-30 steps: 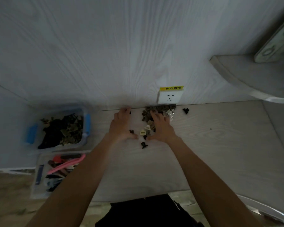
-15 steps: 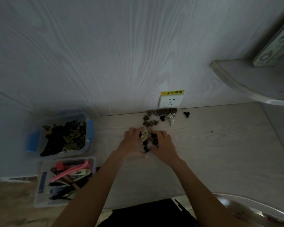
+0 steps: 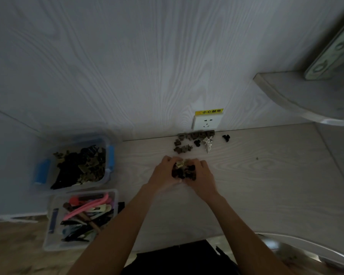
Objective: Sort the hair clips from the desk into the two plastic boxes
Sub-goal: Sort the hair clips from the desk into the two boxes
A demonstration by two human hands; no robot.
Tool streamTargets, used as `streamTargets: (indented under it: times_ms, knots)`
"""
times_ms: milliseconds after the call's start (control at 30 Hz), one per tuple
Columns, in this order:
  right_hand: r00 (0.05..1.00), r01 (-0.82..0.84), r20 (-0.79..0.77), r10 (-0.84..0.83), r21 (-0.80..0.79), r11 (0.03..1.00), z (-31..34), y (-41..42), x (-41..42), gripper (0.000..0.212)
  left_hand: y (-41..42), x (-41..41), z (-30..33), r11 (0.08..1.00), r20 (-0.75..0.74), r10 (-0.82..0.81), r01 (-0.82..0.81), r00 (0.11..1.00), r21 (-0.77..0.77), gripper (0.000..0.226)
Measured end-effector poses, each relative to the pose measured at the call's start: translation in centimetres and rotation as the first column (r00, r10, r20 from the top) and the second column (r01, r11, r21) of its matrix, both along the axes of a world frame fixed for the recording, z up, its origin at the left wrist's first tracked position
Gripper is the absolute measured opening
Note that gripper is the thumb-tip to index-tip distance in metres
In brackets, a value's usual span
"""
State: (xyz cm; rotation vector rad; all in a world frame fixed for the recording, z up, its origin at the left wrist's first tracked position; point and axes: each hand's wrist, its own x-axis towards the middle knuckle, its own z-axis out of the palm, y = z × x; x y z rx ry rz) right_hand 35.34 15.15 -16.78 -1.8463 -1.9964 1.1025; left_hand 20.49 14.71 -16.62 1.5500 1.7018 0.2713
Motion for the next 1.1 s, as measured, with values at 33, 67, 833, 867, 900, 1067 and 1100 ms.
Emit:
streamTargets:
  times_ms: [33,67,833,867,900,1067,1100]
  knots:
    - [0.999,0.005,-0.036,-0.006,-0.001,1.0,0.0,-0.1,0.2,0.056,-0.2,0.0,-0.1,0.999,0.017,0.036,-0.036,0.999,0.012,0.06]
    - [0.998,0.009,-0.067,-0.009,-0.006,1.0,0.0,-0.2,0.4,0.058,-0.3,0.0,-0.1,0.998,0.026,0.065,-0.066,0.998,0.022,0.056]
    - [0.845,-0.126,-0.525,0.104,-0.006,0.992,8.0,-0.6,-9.1,0.033,-5.2,-9.0,8.2,0.9,0.327,0.279,-0.364,0.903,0.239,0.051]
    - [0.826,-0.16,-0.552,0.111,-0.041,0.986,8.5,-0.9,-11.5,0.033,-6.2,-11.1,8.8,0.878,0.333,0.324,-0.412,0.885,0.242,0.051]
    - [0.816,-0.174,-0.569,0.096,-0.084,0.981,8.6,-0.8,-12.6,0.032,-6.4,-11.9,8.9,0.865,0.335,0.355,-0.442,0.873,0.236,0.049]
    - [0.855,-0.272,-0.461,0.239,-0.005,0.962,8.7,-0.9,-18.3,0.03,-9.0,-17.8,9.0,0.858,0.042,0.434,-0.427,0.9,0.285,0.044]
    - [0.872,-0.29,-0.401,0.282,0.042,0.956,8.9,-0.8,-19.2,0.031,-9.4,-18.8,8.7,0.881,-0.04,0.405,-0.379,0.913,0.283,0.046]
